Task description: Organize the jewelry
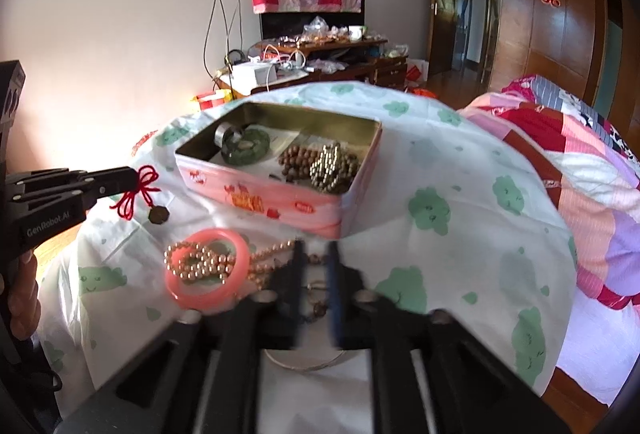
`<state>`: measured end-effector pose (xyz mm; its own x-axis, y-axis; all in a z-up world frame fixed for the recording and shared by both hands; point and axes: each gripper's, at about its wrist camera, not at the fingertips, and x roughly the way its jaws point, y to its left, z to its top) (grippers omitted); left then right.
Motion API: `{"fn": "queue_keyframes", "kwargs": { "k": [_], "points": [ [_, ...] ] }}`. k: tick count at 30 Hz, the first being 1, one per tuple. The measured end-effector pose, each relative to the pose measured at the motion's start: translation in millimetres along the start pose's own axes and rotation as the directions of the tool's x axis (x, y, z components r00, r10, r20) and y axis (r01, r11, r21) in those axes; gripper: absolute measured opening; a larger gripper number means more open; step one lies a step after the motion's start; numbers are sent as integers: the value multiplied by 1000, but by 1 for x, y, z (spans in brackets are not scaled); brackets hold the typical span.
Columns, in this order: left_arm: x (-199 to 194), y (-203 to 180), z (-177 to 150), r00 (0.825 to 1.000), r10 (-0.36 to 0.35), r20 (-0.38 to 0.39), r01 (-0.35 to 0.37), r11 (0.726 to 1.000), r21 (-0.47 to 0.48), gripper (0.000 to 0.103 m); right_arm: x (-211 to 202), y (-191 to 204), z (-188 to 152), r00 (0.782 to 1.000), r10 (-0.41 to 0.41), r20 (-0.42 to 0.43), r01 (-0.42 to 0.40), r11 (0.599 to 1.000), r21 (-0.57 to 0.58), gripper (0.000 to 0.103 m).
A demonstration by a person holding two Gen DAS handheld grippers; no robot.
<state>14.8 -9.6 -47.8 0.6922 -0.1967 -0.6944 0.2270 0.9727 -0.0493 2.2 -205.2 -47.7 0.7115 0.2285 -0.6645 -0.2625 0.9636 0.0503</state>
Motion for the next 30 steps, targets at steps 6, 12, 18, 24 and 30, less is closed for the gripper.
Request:
{"fn": "queue_keyframes", "kwargs": {
  "k": [6, 12, 18, 24, 30],
  "points": [
    [2, -5, -6, 1000, -5, -15, 6, 1000, 14, 0, 7, 9, -8, 999, 26, -20, -26, 999, -21, 67],
    [4, -7, -8, 1000, -12, -25, 12, 1000, 16, 0, 17, 22, -16, 997, 52, -57, -57, 996, -75, 40],
    [6, -6, -10, 999, -15, -32, 15, 1000, 15, 0, 35, 26, -26, 991, 49, -125, -61, 994, -89, 28],
    [7, -6, -10, 999, -14, -31, 15, 1000, 12, 0, 26, 22, -26, 994, 69, -88, -75, 995, -71, 10],
    [6, -5, -8, 1000, -16, -26, 17, 1000, 15, 0, 16, 22, -18, 996, 67, -52, -70, 995, -64, 10]
  ]
}}
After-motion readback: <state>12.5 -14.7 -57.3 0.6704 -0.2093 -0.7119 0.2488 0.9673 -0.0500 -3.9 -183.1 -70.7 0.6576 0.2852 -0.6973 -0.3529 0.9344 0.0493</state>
